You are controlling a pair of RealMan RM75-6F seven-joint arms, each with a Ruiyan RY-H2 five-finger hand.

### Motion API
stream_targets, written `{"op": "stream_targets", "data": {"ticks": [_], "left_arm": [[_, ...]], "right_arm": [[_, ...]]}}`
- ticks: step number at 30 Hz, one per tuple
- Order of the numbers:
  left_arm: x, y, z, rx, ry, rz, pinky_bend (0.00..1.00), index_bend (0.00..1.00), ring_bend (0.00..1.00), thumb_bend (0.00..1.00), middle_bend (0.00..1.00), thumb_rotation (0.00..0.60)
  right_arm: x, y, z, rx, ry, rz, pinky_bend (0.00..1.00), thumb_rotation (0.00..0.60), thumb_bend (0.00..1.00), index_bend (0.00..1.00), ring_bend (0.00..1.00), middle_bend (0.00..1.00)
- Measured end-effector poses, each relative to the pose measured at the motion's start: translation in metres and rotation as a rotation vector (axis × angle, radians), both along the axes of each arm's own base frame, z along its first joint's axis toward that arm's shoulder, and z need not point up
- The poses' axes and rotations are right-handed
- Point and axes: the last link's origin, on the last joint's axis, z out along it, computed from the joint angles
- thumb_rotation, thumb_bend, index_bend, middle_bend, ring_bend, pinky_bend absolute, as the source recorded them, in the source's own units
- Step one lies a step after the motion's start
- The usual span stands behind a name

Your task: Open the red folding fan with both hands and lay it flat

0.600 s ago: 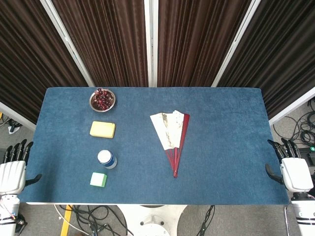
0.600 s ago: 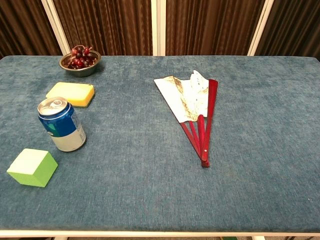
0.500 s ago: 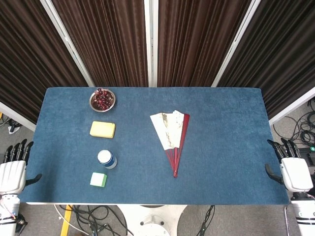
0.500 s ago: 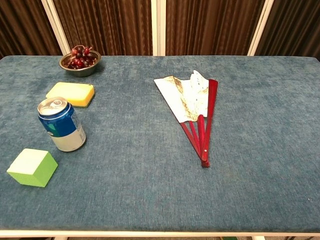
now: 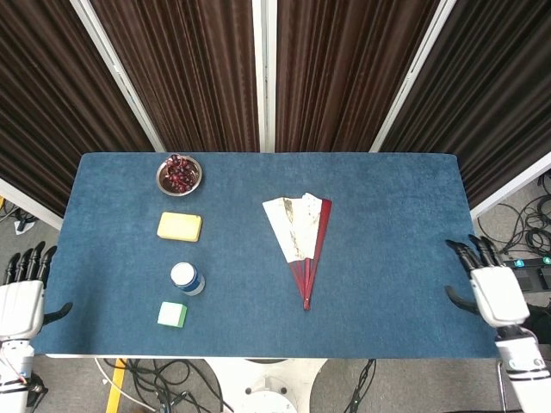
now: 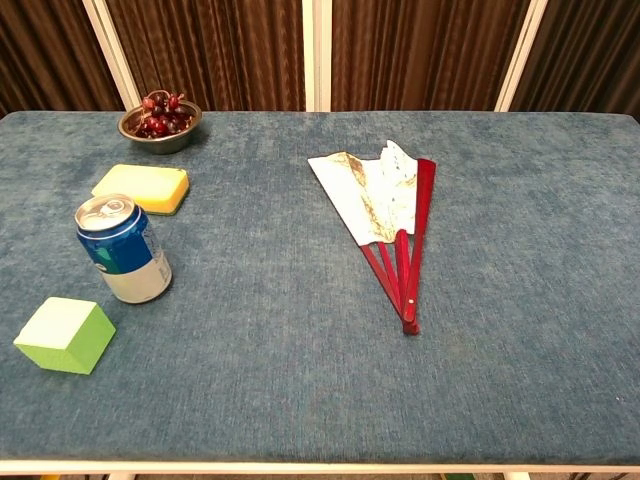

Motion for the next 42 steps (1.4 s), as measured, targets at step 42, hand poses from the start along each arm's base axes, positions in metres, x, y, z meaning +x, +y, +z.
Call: {"op": "stream_targets", "data": {"ticks": [42], "left_arm": [[-0.006,0.0,0.003,0.018,-0.031,0.0,0.05,0.1,0.0,0.0,0.01,0.6]], "right_arm": [[0.107,-0.144,-0.244,0.262,0.145,0.325,0.01,0.6,0.28,0.43,0.08,0.33]]}}
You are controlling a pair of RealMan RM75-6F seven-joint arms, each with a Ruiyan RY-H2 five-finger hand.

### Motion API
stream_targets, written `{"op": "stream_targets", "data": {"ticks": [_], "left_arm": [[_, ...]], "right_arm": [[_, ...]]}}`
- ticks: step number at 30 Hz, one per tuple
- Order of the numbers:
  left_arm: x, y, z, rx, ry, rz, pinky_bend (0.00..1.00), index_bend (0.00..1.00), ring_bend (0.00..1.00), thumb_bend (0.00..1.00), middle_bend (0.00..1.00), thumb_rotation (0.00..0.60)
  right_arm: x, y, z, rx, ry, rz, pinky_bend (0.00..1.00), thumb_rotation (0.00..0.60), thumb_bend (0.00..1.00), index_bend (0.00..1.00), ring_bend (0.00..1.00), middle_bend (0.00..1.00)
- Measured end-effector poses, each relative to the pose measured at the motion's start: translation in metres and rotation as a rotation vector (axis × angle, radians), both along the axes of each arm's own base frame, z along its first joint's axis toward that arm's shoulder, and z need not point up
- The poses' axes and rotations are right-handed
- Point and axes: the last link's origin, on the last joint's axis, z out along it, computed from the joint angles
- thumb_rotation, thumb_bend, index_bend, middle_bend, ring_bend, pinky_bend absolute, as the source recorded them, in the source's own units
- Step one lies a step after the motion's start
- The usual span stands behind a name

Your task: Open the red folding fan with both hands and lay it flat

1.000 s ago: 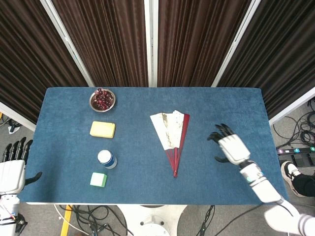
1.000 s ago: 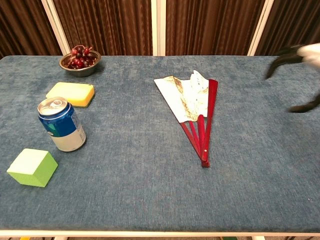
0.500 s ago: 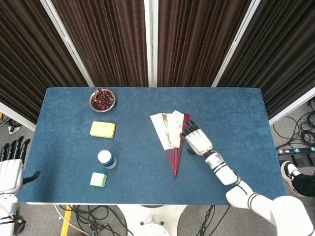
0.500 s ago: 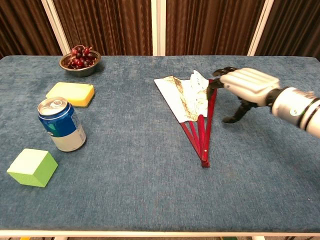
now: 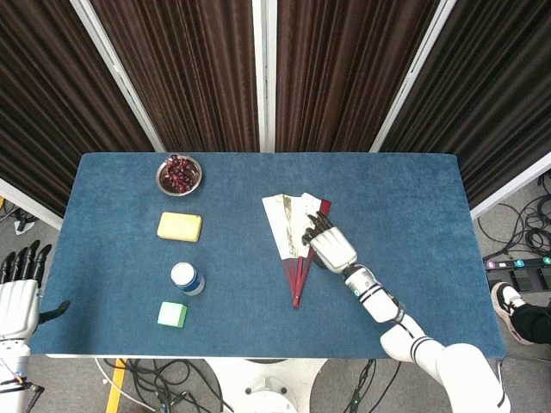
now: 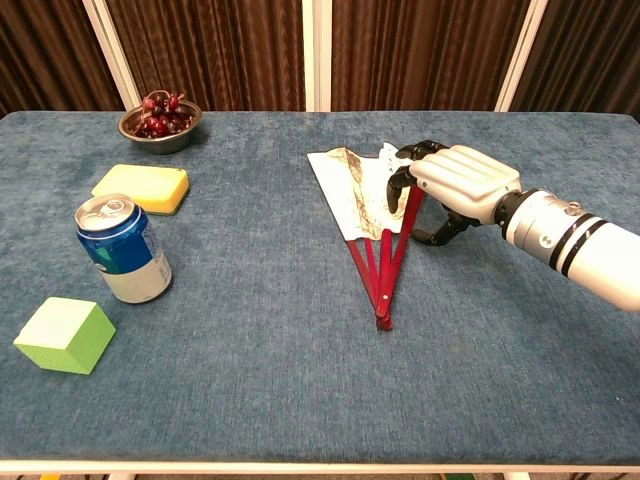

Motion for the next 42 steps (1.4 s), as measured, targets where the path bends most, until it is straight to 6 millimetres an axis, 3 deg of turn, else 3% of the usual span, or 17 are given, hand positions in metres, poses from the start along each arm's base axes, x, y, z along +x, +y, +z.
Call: {"op": "stream_targets", "data": {"ticks": [6,12,18,24,33,42], "left_arm": [[0.0,0.0,0.0,0.003,-0.002,-0.001,0.05,0.1,0.0,0.0,0.01,0.6],[0.0,0.001,0.001,0.006,-0.001,-0.007,0.05,0.1,0.0,0.0,0.01,0.6],[0.005,0.007,0.004,0.013,0.007,-0.039,0.05,0.1,0.0,0.0,0.01,0.6],[0.012,0.018,0.008,0.022,-0.006,-0.085,0.05,0.1,0.0,0.0,0.01,0.6],[0.035,0.047,0.01,0.013,-0.152,-0.211,0.05,0.1,0.0,0.0,0.01,0.6],[0.075,0.088,0.002,-0.081,-0.355,-0.373,0.09,0.1,0.0,0.0,0.01,0.6]], "right_arm": [[0.001,0.001,-0.005,-0.004,0.012,0.027,0.01,0.6,0.36,0.5,0.15,0.39],[0.005,-0.002,-0.01,-0.002,0.05,0.074,0.04,0.6,0.58,0.58,0.22,0.46],[0.022,-0.013,-0.003,-0.006,0.088,0.178,0.11,0.6,0.73,0.67,0.32,0.54],[0.034,-0.023,0.014,-0.003,0.117,0.263,0.25,0.6,0.9,0.74,0.42,0.61],[0.062,-0.027,0.054,0.051,0.083,0.35,0.38,0.6,0.97,0.82,0.49,0.68],[0.099,-0.012,0.126,0.081,-0.048,0.399,0.42,0.6,1.0,0.85,0.51,0.69]]}}
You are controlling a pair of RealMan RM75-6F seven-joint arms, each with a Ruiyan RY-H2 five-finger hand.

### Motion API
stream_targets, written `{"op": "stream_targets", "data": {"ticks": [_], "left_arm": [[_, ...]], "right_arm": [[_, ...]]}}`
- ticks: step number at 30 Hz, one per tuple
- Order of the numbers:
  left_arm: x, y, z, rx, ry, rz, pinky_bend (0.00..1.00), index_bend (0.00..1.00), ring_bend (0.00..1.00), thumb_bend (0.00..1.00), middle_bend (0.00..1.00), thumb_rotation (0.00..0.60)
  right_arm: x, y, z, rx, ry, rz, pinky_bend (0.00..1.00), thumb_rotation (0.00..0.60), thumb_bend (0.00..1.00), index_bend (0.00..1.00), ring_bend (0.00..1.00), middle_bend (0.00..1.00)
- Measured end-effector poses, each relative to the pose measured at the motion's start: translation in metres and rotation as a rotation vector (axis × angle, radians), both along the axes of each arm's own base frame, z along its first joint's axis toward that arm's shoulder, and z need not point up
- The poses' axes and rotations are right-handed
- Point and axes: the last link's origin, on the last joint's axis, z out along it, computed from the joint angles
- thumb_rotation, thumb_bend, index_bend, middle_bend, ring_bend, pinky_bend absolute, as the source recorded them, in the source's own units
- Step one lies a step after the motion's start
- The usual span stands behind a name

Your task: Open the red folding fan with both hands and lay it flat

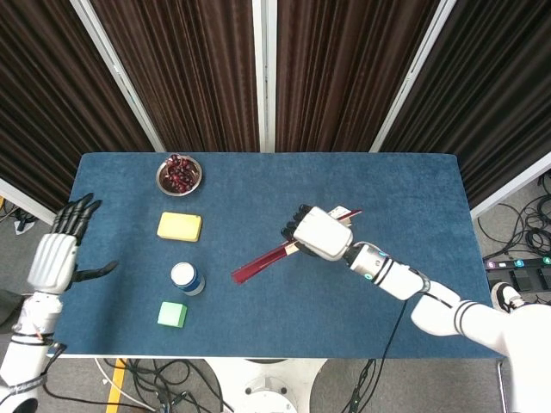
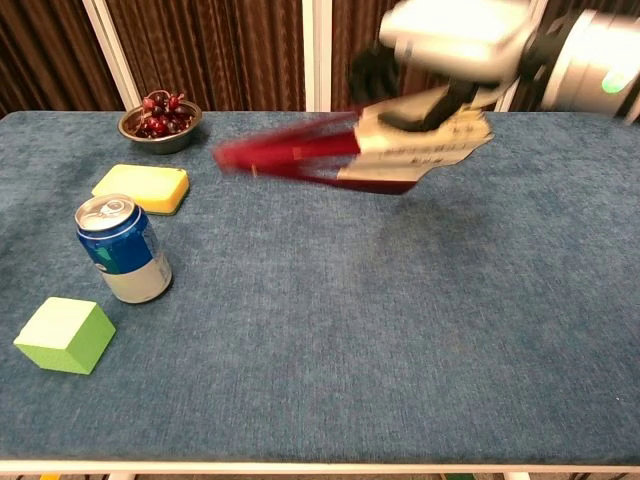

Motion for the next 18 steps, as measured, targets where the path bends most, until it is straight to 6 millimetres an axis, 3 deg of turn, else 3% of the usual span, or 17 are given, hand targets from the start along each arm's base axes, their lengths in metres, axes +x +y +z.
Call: {"op": "stream_targets", "data": {"ticks": [5,8,13,18], "left_arm": [[0.02,0.019,-0.012,-0.085,-0.125,-0.058,0.12,0.1,0.01,0.0,0.02,0.6],[0.032,0.03,-0.022,-0.149,-0.237,-0.076,0.15,0.11,0.01,0.0,0.07,0.6],[0.062,0.051,-0.048,-0.3,-0.435,-0.105,0.18,0.16,0.05,0.0,0.12,0.6],[0.095,0.063,-0.081,-0.406,-0.516,-0.128,0.25,0.24,0.12,0.0,0.19,0.6]], "right_arm": [[0.021,0.009,0.047,-0.006,-0.098,0.017,0.42,0.6,1.0,0.85,0.51,0.7],[0.03,0.01,0.065,-0.021,-0.149,0.02,0.42,0.6,1.0,0.85,0.51,0.7],[0.043,0.009,0.079,-0.031,-0.212,0.008,0.42,0.6,1.0,0.85,0.51,0.69],[0.056,0.005,0.079,-0.029,-0.244,-0.003,0.42,0.6,1.0,0.85,0.51,0.69]]}}
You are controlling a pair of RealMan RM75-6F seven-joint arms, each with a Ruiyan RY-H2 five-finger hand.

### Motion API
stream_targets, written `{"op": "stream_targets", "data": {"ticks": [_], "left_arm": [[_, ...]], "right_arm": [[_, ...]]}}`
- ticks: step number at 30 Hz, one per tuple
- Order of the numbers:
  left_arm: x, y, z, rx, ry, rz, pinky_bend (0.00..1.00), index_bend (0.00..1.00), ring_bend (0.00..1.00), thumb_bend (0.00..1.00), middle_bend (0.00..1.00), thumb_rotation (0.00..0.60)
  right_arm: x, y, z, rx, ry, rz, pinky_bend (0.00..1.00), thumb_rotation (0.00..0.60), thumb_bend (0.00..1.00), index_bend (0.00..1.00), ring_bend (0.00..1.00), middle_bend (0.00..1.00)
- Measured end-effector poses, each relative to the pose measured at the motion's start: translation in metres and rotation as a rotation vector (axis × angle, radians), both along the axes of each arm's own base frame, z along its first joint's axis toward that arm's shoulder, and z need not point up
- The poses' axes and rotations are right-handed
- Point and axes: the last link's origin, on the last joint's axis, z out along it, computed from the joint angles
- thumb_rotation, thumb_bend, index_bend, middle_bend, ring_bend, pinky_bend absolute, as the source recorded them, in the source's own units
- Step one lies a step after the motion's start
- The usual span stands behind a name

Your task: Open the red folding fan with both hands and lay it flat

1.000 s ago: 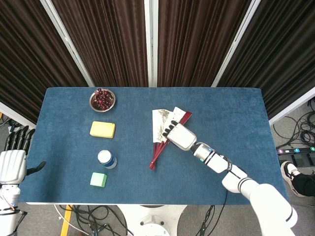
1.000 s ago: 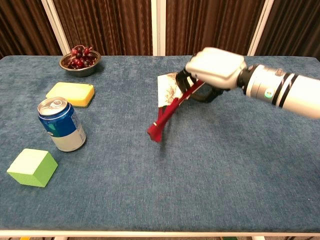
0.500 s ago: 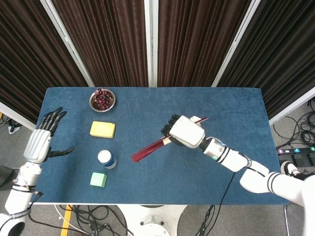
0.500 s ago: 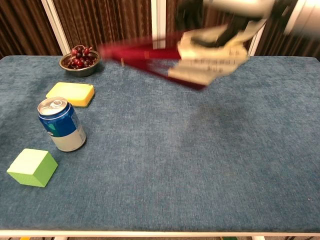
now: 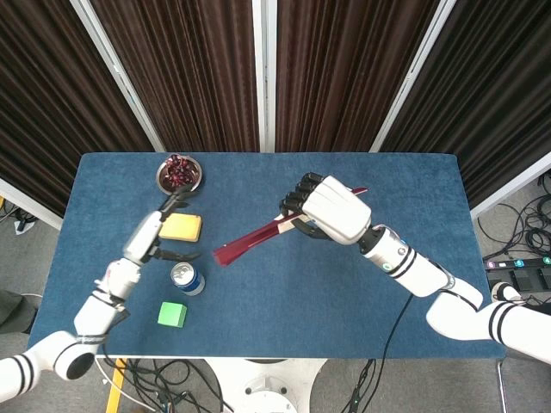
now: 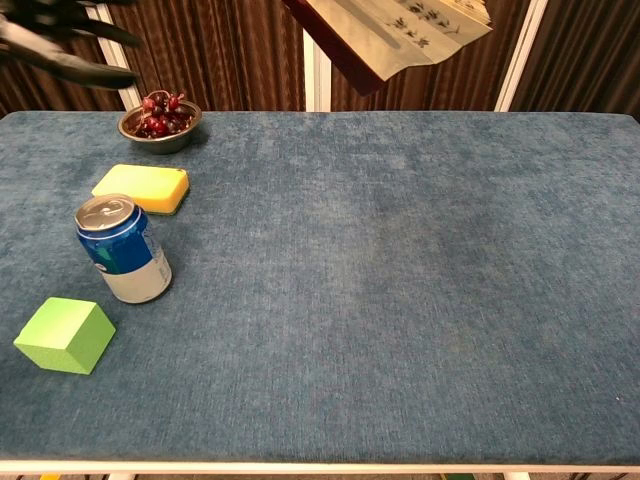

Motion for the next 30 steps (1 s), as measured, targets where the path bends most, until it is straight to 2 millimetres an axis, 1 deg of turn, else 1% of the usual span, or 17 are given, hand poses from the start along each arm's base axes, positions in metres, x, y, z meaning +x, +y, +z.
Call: {"op": "stream_targets", "data": {"ticks": [3,6,9,15,19,27,30], "left_arm": [[0.015,0.004,-0.017,-0.039,-0.021,-0.001,0.31,0.29,0.18,0.0,0.26,0.6],[0.027,0.008,-0.03,-0.064,-0.034,0.011,0.36,0.33,0.23,0.0,0.32,0.6],[0.036,0.012,-0.04,-0.082,-0.058,0.035,0.39,0.35,0.24,0.0,0.34,0.6],[0.045,0.023,-0.05,-0.098,-0.118,0.117,0.39,0.35,0.24,0.0,0.34,0.6],[0.05,0.025,-0.054,-0.128,-0.175,0.146,0.39,0.35,0.24,0.0,0.34,0.6],[0.061,0.027,-0.065,-0.167,-0.255,0.16,0.39,0.39,0.26,0.02,0.38,0.6],[0.063,0.028,-0.069,-0.157,-0.265,0.17,0.43,0.44,0.31,0.06,0.42,0.6]], "right_arm": [[0.009,-0.002,-0.005,0.009,-0.015,-0.006,0.42,0.6,1.0,0.85,0.51,0.69],[0.017,-0.005,-0.012,0.02,-0.022,-0.013,0.42,0.6,1.0,0.85,0.51,0.69],[0.024,-0.007,-0.02,0.038,-0.026,-0.02,0.42,0.6,1.0,0.85,0.51,0.69],[0.032,-0.008,-0.033,0.061,-0.022,-0.026,0.41,0.6,1.0,0.85,0.51,0.69],[0.035,-0.01,-0.041,0.07,-0.021,-0.036,0.39,0.6,1.0,0.85,0.51,0.69],[0.042,-0.014,-0.054,0.072,-0.035,-0.059,0.38,0.6,1.0,0.85,0.51,0.69],[0.043,-0.015,-0.058,0.074,-0.042,-0.066,0.38,0.6,1.0,0.85,0.51,0.69]]}}
